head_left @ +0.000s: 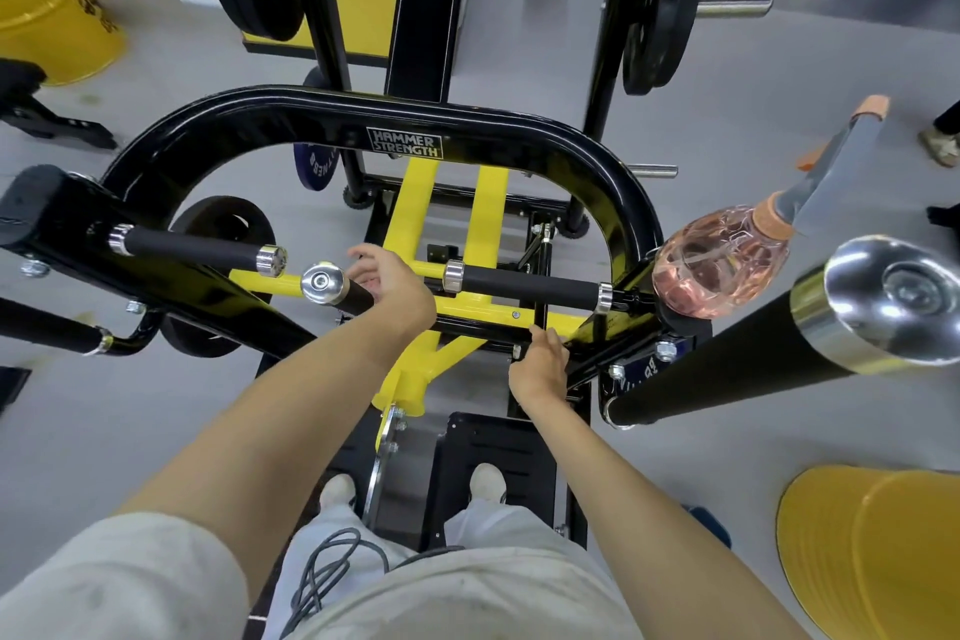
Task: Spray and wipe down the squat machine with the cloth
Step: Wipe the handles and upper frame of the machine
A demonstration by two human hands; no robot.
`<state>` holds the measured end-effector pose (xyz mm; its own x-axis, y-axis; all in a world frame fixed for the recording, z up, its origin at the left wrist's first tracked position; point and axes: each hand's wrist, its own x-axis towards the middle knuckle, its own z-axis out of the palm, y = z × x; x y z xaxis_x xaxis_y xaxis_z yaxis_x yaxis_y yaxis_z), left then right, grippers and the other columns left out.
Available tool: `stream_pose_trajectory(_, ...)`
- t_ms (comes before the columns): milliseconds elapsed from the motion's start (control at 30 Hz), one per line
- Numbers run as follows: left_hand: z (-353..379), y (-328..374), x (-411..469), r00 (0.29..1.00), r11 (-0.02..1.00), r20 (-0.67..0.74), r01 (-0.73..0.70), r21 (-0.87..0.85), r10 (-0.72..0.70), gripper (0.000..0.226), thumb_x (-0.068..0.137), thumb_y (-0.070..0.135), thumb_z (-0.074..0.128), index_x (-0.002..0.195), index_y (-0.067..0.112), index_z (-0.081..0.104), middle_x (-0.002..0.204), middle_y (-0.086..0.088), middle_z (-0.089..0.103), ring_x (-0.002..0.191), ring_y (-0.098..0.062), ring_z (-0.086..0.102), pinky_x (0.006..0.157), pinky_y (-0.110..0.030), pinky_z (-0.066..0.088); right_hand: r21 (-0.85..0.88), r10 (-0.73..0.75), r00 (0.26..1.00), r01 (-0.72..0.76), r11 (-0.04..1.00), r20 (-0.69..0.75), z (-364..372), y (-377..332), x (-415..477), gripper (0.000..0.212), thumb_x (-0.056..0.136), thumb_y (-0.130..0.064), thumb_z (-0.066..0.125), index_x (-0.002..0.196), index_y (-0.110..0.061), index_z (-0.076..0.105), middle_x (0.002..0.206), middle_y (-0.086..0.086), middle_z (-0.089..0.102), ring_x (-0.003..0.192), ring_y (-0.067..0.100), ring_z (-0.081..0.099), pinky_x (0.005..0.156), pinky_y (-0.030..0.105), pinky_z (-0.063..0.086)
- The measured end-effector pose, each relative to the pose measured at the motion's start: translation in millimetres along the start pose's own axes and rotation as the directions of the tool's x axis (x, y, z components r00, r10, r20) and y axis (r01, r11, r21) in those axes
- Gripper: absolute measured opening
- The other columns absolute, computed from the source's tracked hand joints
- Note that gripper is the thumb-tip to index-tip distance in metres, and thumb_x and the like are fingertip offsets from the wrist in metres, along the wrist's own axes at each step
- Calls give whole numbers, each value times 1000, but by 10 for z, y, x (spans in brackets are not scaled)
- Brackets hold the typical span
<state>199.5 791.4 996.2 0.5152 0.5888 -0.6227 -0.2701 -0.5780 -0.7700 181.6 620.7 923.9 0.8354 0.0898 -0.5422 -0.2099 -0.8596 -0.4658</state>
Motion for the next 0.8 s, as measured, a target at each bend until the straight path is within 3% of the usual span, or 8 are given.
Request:
stream_pose_trajectory(100,74,94,-58,995,973,-101,44,226,-22,29,83,32,58,95,7,67,82,-7,69,79,-24,68,92,-43,46,9,7,1000,-7,1000,-29,-32,-35,-4,69,90,3,49,150,-17,22,159,4,12,145,24,13,107,38,35)
stream_pose_trajectory(200,117,236,-51,979,968,-204,72,241,-22,42,87,38,54,83,-3,63,77,-10,68,90,-17,69,98,-38,44,11,21,999,-21,1000,-25,-47,-48,0,67,91,2,48,150,-17,23,158,3,15,144,24,17,106,40,38)
stream_pose_trajectory(300,174,281,-1,984,998,-172,23,-66,-34,19,82,23,62,79,4,61,80,-16,67,82,-29,66,94,-45,45,21,23,1000,-23,1000,-3,-30,-30,15,62,92,3,45,148,-15,27,156,4,22,142,24,22,105,41,41)
stream_pose_trajectory(433,220,326,203,944,831,-329,-165,-531,-23,15,88,12,52,97,16,63,87,-2,61,78,-20,59,82,-33,44,104,53,998,-49,993,-39,-61,-3,73,62,89,5,43,146,-17,32,148,6,37,135,22,35,101,38,43)
stream_pose_trajectory(567,-9,419,236,941,786,-331,-259,-562,73,19,87,14,53,103,21,61,90,-1,66,83,-23,62,103,-51,30,140,51,998,-46,989,-38,-80,13,135,61,90,5,43,146,-18,34,144,10,42,133,26,37,97,38,45)
stream_pose_trajectory(667,-220,666,200,906,668,-375,-402,-626,195,31,89,8,49,115,19,60,105,-6,63,85,-21,57,91,-36,40,198,58,998,-51,979,-30,-79,61,158,60,91,6,41,146,-17,35,144,13,41,132,28,39,97,36,44)
stream_pose_trajectory(733,-421,880,118,854,470,-469,-517,-715,226,33,93,13,49,124,21,57,122,-2,56,87,-13,51,74,-23,44,234,64,998,-57,971,-26,-85,90,152,61,90,9,39,146,-15,35,145,12,41,131,29,41,97,34,43)
stream_pose_trajectory(800,-617,997,-7,828,444,-517,-555,-703,216,24,93,20,51,116,22,60,120,-1,59,96,-20,57,74,-32,52,311,56,998,-45,949,-26,-97,124,148,62,89,12,37,145,-13,36,141,12,45,129,28,44,97,32,41)
